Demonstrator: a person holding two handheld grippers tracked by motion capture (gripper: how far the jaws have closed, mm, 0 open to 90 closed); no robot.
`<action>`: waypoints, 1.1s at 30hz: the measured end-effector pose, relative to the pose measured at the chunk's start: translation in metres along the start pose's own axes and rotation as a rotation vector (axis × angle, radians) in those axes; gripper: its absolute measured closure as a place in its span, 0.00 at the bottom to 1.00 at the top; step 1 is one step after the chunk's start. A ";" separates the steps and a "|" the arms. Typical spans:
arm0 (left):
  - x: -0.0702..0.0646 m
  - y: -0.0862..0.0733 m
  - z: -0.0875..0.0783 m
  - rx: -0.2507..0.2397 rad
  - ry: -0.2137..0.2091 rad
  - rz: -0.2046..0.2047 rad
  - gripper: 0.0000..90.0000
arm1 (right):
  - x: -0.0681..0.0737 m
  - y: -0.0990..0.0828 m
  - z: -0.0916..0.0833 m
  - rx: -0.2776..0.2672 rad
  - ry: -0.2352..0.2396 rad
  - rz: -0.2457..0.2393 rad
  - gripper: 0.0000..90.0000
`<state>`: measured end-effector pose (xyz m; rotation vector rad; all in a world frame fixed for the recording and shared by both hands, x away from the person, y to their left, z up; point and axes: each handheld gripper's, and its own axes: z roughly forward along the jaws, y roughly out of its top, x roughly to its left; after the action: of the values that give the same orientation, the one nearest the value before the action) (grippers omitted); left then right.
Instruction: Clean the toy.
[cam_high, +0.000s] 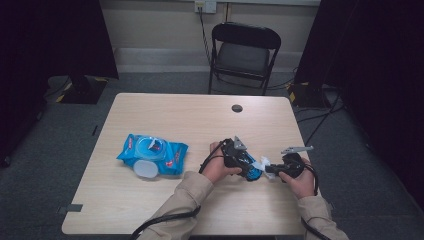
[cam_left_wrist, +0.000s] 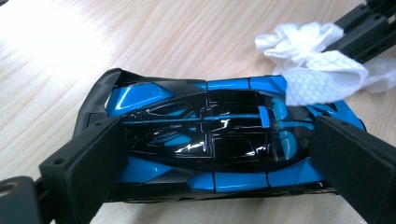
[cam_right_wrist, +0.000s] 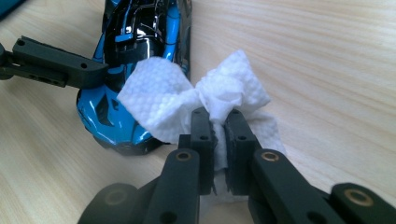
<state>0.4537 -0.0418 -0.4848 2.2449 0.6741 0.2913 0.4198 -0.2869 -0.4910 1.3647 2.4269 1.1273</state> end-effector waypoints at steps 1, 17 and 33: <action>0.000 0.000 0.000 0.000 0.000 0.000 0.04 | 0.000 0.000 -0.001 0.000 -0.005 0.002 0.94; -0.001 -0.001 0.000 -0.008 -0.001 -0.002 0.04 | -0.008 0.035 -0.002 -0.079 -0.040 0.016 0.93; 0.000 -0.003 0.000 -0.027 -0.004 0.000 0.04 | -0.002 0.065 0.051 -0.058 -0.039 -0.004 0.93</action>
<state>0.4522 -0.0399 -0.4871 2.2195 0.6648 0.2943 0.4882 -0.2412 -0.4841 1.3509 2.3501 1.1504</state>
